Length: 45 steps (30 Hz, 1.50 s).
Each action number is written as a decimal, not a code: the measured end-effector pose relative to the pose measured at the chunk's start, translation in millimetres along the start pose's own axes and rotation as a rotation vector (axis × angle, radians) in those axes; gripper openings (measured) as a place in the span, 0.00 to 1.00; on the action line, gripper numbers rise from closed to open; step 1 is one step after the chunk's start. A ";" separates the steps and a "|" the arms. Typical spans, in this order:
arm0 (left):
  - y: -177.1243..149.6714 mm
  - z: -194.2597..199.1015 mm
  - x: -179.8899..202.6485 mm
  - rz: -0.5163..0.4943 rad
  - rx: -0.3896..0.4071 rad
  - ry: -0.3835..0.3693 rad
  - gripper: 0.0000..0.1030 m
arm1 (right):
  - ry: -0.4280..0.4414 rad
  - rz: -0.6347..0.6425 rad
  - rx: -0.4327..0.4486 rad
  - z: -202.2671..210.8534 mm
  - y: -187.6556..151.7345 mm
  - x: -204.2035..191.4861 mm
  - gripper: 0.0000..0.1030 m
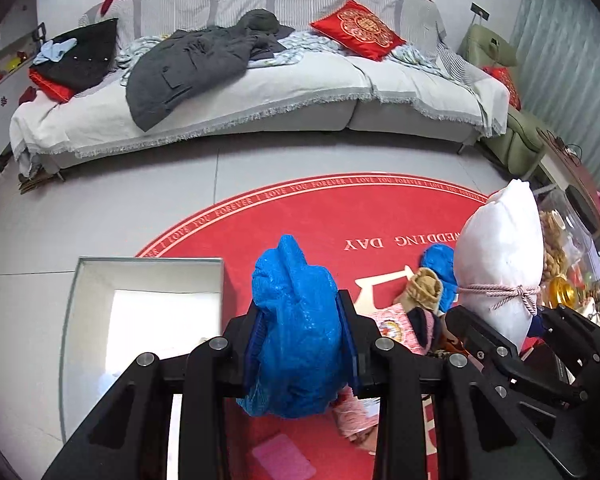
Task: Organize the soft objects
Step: 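Carry the blue cloth and white tied bundle over the open white box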
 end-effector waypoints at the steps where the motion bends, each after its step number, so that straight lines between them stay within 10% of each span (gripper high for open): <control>1: 0.0 1.7 -2.5 0.004 0.004 0.002 0.34 | 0.003 0.005 0.001 0.0 1.3 -3.6 0.41; 45: -58.2 22.2 -152.6 0.187 -0.043 0.144 0.34 | 0.130 0.298 -0.059 -8.6 -13.3 -167.0 0.42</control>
Point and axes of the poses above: each gripper's, at about its wrist camera, not at the fingertips, and z roughly against the way its jaws point, x to its right, y to its top, the point moved 7 cm from there along -z, roughly the way its jaws point, and after that the axes turned 12 degrees about z, right-handed, at the moved point
